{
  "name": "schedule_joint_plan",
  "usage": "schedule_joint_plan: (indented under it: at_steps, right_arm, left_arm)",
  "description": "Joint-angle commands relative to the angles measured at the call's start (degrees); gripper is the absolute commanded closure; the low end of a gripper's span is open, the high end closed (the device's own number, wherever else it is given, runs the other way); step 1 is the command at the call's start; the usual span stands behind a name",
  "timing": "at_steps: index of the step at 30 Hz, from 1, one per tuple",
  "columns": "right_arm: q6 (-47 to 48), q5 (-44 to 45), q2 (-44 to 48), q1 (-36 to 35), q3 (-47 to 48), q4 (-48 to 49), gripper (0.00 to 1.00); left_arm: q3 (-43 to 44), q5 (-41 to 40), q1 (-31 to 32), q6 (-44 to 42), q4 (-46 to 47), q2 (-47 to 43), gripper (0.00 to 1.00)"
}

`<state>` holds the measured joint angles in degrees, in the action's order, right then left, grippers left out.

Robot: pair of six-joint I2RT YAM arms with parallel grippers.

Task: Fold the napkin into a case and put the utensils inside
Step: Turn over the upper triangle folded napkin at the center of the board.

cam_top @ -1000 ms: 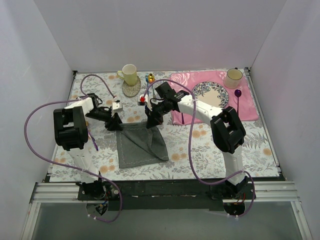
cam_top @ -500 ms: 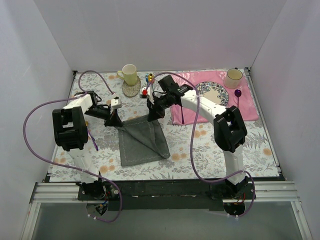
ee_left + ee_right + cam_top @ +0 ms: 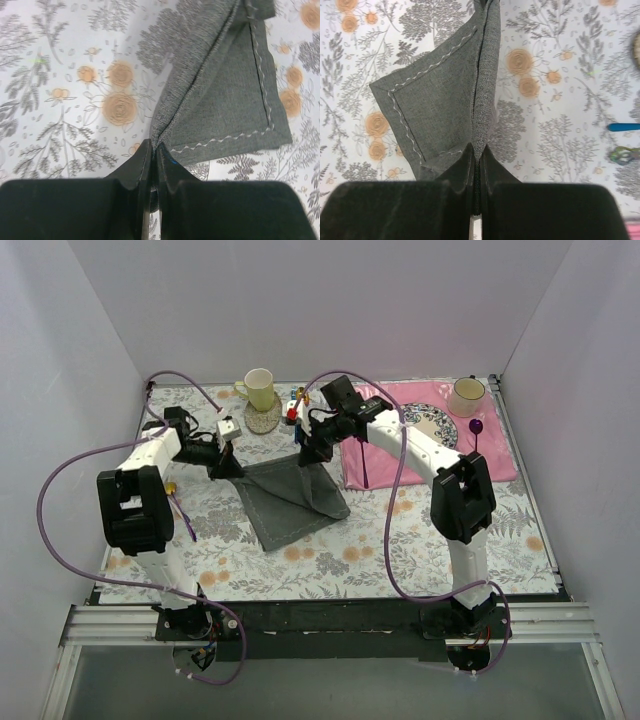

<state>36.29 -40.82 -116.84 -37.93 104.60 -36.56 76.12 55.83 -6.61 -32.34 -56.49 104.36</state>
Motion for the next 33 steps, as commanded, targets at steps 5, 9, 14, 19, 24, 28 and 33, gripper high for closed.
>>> schedule_joint_plan:
  at_steps: [5, 9, 14, 19, 24, 28, 33]
  right_arm:
    - [4.6, 5.2, -4.4, 4.2, 21.8, -0.1, 0.99]
    - [8.3, 6.3, -0.1, 5.0, 17.2, 7.0, 0.99]
    - [12.2, 6.2, 10.2, 4.4, -3.0, 23.3, 0.99]
    - [20.3, 3.6, 20.0, 1.2, -24.8, 30.0, 0.99]
    - [27.4, 3.6, 22.5, -5.7, -38.6, 30.0, 0.99]
    - [27.0, 4.2, 23.3, -9.7, -45.3, 30.4, 0.99]
    - [25.6, 4.2, 25.5, -13.3, -48.3, 30.1, 0.99]
  left_arm:
    - [3.4, -8.3, -0.2, 23.2, 21.1, -8.1, 1.00]
    - [-0.8, -11.0, -0.2, 27.4, 29.7, -13.8, 1.00]
    - [-15.0, -14.5, 0.1, 25.2, 46.9, -27.1, 1.00]
    - [-28.4, -15.6, 0.5, 16.8, 44.4, -35.5, 1.00]
    - [-37.4, -16.5, 1.3, 10.3, 37.3, -42.7, 1.00]
    - [-42.0, -16.5, 1.7, 6.1, 29.6, -48.4, 1.00]
    - [-46.7, -17.8, 1.7, 0.2, 25.1, -53.1, 1.00]
